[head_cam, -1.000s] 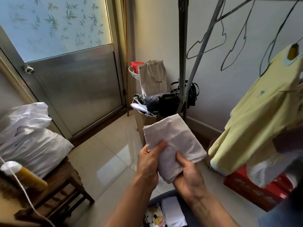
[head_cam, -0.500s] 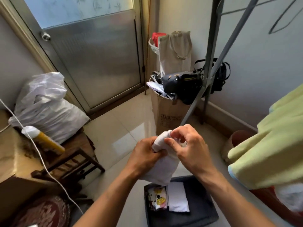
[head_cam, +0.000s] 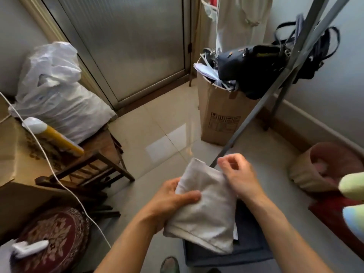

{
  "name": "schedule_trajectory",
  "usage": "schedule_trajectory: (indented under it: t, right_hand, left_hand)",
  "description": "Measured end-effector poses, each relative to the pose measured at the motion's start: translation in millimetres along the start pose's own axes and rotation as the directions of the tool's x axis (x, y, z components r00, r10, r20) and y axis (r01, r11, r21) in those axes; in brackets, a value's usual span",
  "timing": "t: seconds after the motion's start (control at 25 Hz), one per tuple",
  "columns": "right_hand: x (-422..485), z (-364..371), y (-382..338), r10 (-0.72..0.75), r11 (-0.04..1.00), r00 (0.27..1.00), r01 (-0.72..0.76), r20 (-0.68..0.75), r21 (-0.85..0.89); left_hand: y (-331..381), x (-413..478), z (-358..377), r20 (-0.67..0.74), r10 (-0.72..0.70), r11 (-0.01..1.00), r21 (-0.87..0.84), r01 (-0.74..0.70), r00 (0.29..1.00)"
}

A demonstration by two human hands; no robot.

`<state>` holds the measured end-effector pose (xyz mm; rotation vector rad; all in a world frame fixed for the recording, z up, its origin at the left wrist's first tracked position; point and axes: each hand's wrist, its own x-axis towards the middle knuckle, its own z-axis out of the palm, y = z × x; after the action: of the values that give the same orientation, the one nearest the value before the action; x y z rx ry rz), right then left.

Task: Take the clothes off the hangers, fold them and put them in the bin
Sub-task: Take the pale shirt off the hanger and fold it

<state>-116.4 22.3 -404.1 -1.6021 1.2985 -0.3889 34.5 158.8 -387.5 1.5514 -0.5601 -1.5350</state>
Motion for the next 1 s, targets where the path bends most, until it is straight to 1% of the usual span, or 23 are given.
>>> schedule_trajectory:
  t: [0.04, 0.08, 0.12, 0.16, 0.2, 0.24, 0.28, 0.32, 0.36, 0.44, 0.48, 0.56, 0.6, 0.64, 0.68, 0.72, 0.8, 0.88, 1.0]
  right_hand:
    - [-0.8, 2.3, 17.8, 0.131, 0.985, 0.991, -0.135, 0.040, 0.104]
    - [-5.1, 5.8, 35.1, 0.254, 0.923, 0.950, -0.295, 0.183, 0.248]
    - [-11.9, 10.2, 49.1, 0.304, 0.802, 0.873, -0.451, 0.382, 0.391]
    - [-19.8, 15.9, 59.1, 0.290, 0.644, 0.781, -0.587, 0.553, 0.491]
    - [-24.9, 22.8, 72.2, 0.263, 0.504, 0.723, -0.668, 0.639, 0.548]
    - [-26.4, 30.0, 85.6, 0.225, 0.419, 0.703, -0.695, 0.675, 0.584]
    - [-23.8, 37.8, 100.7, 0.218, 0.399, 0.710, -0.691, 0.670, 0.603]
    - [-19.1, 44.5, 114.4, 0.227, 0.427, 0.730, -0.670, 0.645, 0.607]
    - [-14.1, 51.4, 129.7, 0.266, 0.499, 0.760, -0.635, 0.593, 0.590]
    - [-5.9, 64.1, 153.4, 0.307, 0.631, 0.813, -0.563, 0.495, 0.534]
    - [-5.0, 70.0, 166.0, 0.301, 0.661, 0.825, -0.542, 0.478, 0.519]
    - [-10.1, 81.1, 188.9, 0.287, 0.678, 0.819, -0.540, 0.497, 0.499]
    - [-14.0, 86.1, 204.1, 0.298, 0.669, 0.805, -0.559, 0.513, 0.490]
    - [-17.7, 90.3, 218.1, 0.322, 0.648, 0.789, -0.587, 0.524, 0.485]
    - [-19.4, 94.3, 237.6, 0.355, 0.617, 0.773, -0.616, 0.525, 0.490]
    - [-20.1, 97.0, 258.5, 0.385, 0.592, 0.765, -0.633, 0.516, 0.498]
    - [-15.7, 98.2, 305.0, 0.449, 0.560, 0.760, -0.649, 0.469, 0.516]
    - [-6.2, 91.5, 347.6, 0.527, 0.566, 0.765, -0.641, 0.371, 0.518]
    - [19.3, 85.3, 406.2, 0.624, 0.582, 0.750, -0.633, 0.218, 0.510]
  left_hand:
    - [-14.3, 6.3, -3.5, -0.026, -0.042, 0.990, -0.138, 0.038, 0.999]
    - [-29.8, 14.0, -5.6, -0.040, -0.080, 0.961, -0.269, 0.066, 0.996]
    - [-43.4, 20.7, -5.9, -0.044, -0.104, 0.925, -0.372, 0.081, 0.994]
    - [-56.7, 28.7, -4.5, -0.043, -0.124, 0.891, -0.445, 0.092, 0.991]
    - [-70.4, 37.7, -3.0, -0.046, -0.141, 0.868, -0.487, 0.101, 0.989]
    - [-81.2, 46.3, -1.7, -0.066, -0.157, 0.866, -0.490, 0.105, 0.985]
    - [-90.9, 55.0, -1.2, -0.107, -0.169, 0.884, -0.456, 0.103, 0.980]
    - [-98.9, 63.2, -0.2, -0.161, -0.175, 0.911, -0.400, 0.098, 0.971]
    - [-108.4, 72.4, 1.6, -0.220, -0.182, 0.931, -0.352, 0.096, 0.959]
    - [-127.4, 89.3, 7.7, -0.321, -0.206, 0.943, -0.319, 0.100, 0.924]
    - [-140.1, 98.9, 11.6, -0.383, -0.228, 0.945, -0.309, 0.108, 0.895]
    - [-170.1, 118.3, 17.7, -0.556, -0.242, 0.964, -0.231, 0.132, 0.795]
    - [-188.3, 127.4, 20.9, -0.622, -0.244, 0.968, -0.203, 0.147, 0.745]
    - [-205.1, 134.7, 23.4, -0.659, -0.263, 0.964, -0.202, 0.171, 0.705]
    - [-223.8, 143.1, 25.6, -0.666, -0.304, 0.953, -0.204, 0.225, 0.681]
    - [-241.0, 150.3, 27.8, -0.643, -0.352, 0.934, -0.193, 0.301, 0.680]
    - [-278.3, 165.4, 34.2, -0.514, -0.459, 0.884, -0.179, 0.433, 0.724]
    - [-302.6, 175.6, 37.8, -0.374, -0.542, 0.840, -0.227, 0.492, 0.753]
    - [-331.6, 193.5, 39.9, -0.303, -0.566, 0.825, -0.220, 0.521, 0.767]
